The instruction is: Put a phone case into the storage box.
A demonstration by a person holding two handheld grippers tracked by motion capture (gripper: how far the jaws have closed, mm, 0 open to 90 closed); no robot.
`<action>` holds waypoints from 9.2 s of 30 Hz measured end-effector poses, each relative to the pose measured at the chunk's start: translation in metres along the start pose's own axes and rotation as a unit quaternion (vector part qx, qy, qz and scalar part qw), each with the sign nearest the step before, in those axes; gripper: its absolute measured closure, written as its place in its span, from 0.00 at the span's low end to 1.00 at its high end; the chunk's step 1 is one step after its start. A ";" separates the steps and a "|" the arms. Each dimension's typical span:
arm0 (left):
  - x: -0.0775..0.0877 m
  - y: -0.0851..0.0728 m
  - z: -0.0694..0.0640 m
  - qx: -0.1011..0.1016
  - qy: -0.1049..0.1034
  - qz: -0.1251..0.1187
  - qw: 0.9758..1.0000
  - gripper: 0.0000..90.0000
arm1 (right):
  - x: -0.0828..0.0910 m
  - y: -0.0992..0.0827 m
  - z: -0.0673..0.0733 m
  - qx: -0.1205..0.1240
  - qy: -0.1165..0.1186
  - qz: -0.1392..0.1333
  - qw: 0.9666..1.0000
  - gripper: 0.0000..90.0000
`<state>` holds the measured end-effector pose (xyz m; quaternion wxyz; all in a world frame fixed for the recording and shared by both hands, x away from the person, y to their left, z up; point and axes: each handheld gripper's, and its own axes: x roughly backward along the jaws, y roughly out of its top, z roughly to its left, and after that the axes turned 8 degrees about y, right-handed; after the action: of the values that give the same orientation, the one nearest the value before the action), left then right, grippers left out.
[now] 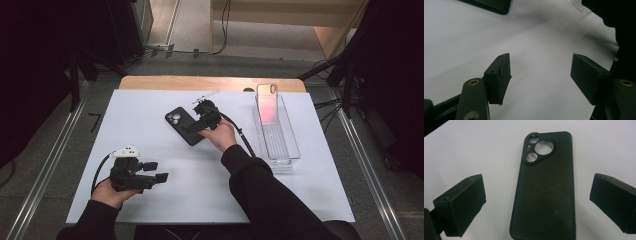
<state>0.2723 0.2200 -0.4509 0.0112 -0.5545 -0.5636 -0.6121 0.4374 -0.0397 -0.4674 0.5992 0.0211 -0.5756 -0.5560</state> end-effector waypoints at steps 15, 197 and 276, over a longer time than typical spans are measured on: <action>0.000 -0.001 0.001 0.000 -0.002 0.000 1.000 0.37 | -0.019 0.000 -0.005 0.001 -0.013 0.018 1.000 0.03; -0.062 0.127 -0.028 0.151 0.037 -0.038 0.987 0.67 | 0.088 -0.126 0.086 -0.105 0.001 -0.192 0.976 0.15; -0.046 0.091 -0.066 0.011 0.021 -0.203 0.979 0.92 | 0.115 -0.098 0.064 0.013 0.057 -0.126 0.990 0.00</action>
<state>0.3039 0.1126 -0.4042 -0.0950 -0.4150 -0.6711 -0.6069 0.2970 -0.1172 -0.4343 0.5554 0.1329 -0.5407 -0.6176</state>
